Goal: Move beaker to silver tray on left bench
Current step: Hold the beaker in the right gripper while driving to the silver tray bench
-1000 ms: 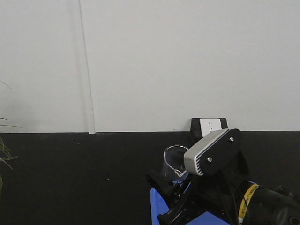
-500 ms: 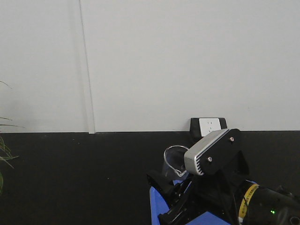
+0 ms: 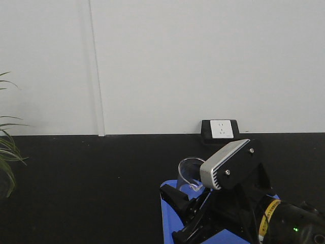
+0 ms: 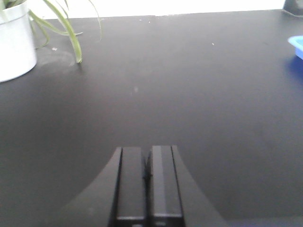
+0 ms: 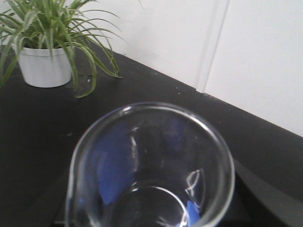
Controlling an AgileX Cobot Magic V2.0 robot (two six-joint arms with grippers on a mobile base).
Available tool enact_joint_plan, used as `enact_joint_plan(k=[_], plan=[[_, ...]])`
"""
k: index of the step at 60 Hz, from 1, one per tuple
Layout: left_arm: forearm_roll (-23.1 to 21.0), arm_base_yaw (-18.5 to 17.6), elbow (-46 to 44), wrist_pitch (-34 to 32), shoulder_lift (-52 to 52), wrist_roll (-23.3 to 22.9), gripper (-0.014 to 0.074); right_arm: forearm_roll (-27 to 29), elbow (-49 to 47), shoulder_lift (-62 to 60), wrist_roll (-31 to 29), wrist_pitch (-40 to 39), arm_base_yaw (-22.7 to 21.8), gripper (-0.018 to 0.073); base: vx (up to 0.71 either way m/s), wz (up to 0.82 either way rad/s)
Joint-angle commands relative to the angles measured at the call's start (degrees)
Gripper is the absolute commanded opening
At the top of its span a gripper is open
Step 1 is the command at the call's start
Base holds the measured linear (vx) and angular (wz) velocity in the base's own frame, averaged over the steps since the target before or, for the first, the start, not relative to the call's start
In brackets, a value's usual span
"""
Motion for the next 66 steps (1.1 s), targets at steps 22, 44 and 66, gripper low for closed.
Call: enact_joint_plan(k=[22, 44, 66], plan=[[-0.45, -0.19, 1.13, -4.52, -0.43, -0.03, 0.0001, 0.38, -2.01, -1.60, 0.08, -3.90, 0.02, -0.0011, -0.29, 0.03], [-0.45, -0.19, 1.13, -4.52, -0.43, -0.03, 0.0001, 0.38, -2.01, -1.60, 0.08, -3.90, 0.02, -0.0011, -0.33, -0.01], [-0.45, -0.19, 1.13, -4.52, -0.43, -0.03, 0.0001, 0.38, -2.01, -1.60, 0.08, -3.90, -0.10, -0.0011, -0.37, -0.04]])
